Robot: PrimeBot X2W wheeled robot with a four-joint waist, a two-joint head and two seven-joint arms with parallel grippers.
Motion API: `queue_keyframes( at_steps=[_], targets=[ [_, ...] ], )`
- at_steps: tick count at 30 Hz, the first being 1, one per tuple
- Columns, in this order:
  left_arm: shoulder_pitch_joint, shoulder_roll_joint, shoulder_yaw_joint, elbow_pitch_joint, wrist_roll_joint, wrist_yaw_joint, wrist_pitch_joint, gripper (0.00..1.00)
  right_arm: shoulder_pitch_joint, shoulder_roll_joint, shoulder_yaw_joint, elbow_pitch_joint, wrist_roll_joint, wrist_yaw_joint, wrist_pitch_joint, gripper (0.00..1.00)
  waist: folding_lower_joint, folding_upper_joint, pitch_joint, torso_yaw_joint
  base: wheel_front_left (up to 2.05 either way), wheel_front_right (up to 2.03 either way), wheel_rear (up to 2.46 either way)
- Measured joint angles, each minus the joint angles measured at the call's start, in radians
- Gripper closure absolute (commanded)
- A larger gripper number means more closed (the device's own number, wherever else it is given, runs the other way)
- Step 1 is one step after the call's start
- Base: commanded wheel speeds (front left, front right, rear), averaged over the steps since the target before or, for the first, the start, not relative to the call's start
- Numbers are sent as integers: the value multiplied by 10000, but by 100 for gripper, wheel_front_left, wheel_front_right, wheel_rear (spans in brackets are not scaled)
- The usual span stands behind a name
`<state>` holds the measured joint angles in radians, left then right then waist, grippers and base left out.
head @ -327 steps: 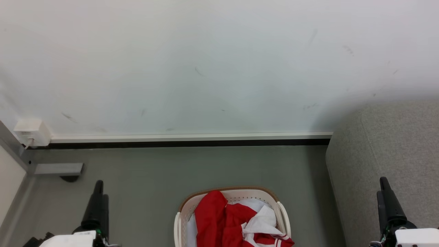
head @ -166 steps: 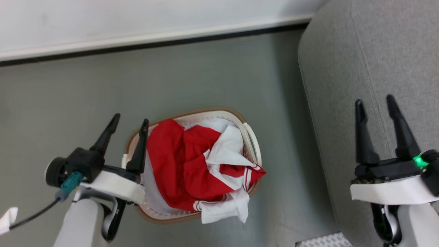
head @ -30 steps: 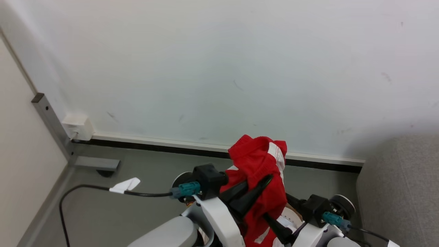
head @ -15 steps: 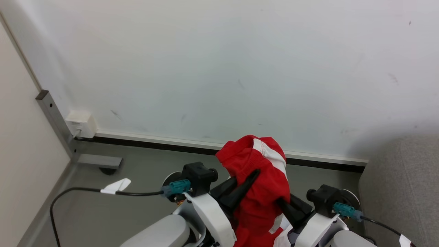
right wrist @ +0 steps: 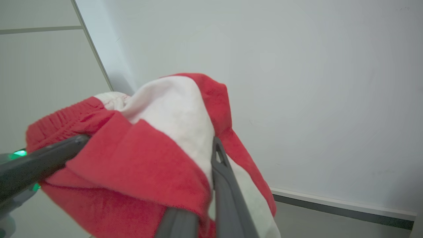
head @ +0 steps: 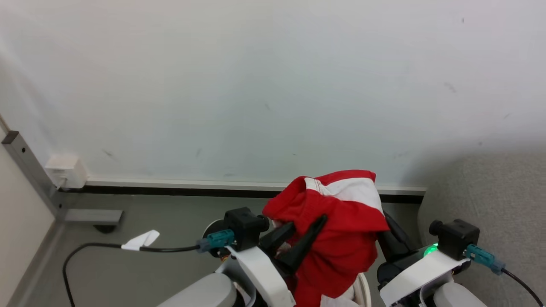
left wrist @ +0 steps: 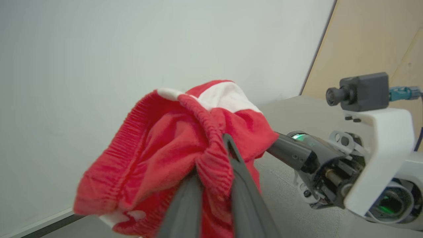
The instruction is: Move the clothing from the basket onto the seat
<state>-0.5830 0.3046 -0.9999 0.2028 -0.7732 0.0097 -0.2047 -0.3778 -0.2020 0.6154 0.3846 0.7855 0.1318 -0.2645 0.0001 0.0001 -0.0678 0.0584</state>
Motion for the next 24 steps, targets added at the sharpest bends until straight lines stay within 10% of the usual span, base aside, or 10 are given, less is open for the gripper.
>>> queue_keyframes(
  at_steps=[24],
  targets=[
    [-38,201,-251,-541,1126,54,-451,0,681,-640,-2531,-965,-951,0,2,100,0,0,893,-3876,0,0,0]
  ],
)
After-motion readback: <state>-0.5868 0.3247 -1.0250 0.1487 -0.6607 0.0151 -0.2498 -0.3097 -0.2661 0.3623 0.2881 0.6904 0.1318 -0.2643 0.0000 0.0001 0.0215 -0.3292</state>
